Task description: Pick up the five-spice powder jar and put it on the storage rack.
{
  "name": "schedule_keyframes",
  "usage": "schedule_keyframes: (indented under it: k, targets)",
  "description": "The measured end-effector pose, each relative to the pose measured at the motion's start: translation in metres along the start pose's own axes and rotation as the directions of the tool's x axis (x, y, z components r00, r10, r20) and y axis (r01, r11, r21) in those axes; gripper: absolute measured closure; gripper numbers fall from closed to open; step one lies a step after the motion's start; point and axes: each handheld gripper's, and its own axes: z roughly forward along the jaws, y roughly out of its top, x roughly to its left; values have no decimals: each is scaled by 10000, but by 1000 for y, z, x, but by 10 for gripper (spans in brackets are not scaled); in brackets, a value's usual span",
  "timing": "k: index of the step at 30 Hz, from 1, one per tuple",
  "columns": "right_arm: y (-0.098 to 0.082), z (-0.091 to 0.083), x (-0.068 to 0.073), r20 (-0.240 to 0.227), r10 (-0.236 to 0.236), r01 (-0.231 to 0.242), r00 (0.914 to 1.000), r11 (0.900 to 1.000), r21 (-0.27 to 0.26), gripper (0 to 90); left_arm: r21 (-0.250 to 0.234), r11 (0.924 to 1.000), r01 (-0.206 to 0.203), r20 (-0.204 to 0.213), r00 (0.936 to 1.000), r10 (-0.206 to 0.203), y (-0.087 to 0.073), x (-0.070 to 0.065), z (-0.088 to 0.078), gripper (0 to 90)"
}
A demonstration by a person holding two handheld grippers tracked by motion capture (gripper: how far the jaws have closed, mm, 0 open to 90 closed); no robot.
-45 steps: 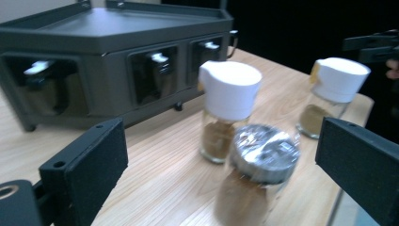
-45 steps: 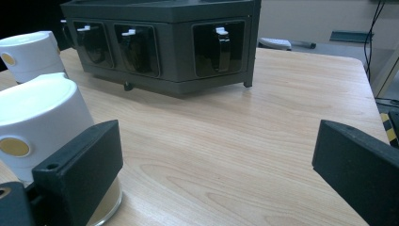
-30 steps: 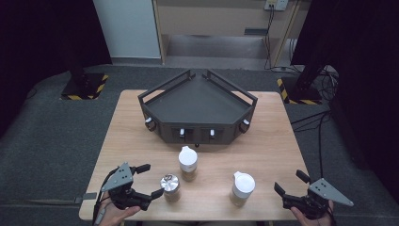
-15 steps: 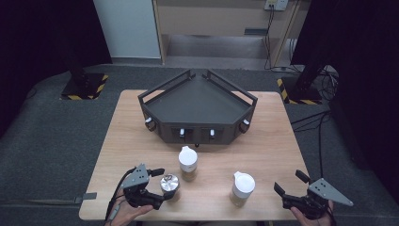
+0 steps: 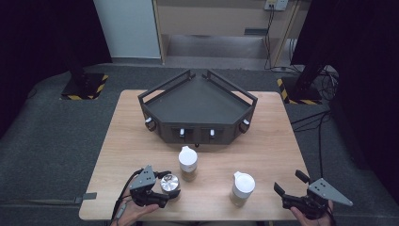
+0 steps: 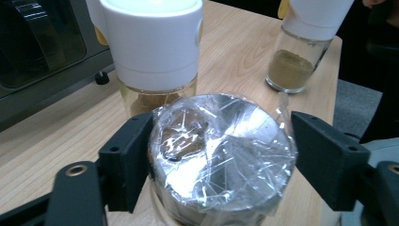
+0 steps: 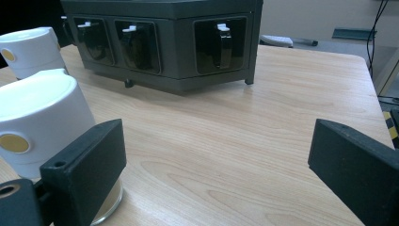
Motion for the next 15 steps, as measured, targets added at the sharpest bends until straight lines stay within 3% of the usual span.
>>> schedule_keyframes:
  k: [4, 15]
  targets:
    - [0, 0, 0, -1, -1, 1, 10000, 10000, 7, 48, -115, 9997, -217, -93, 9997, 216, -2, -1, -1, 333]
    - [0, 0, 0, -33, -16, 16, 10000, 10000, 24, 50, -164, 9996, -229, -136, 9997, 226, -3, -2, -1, 336]
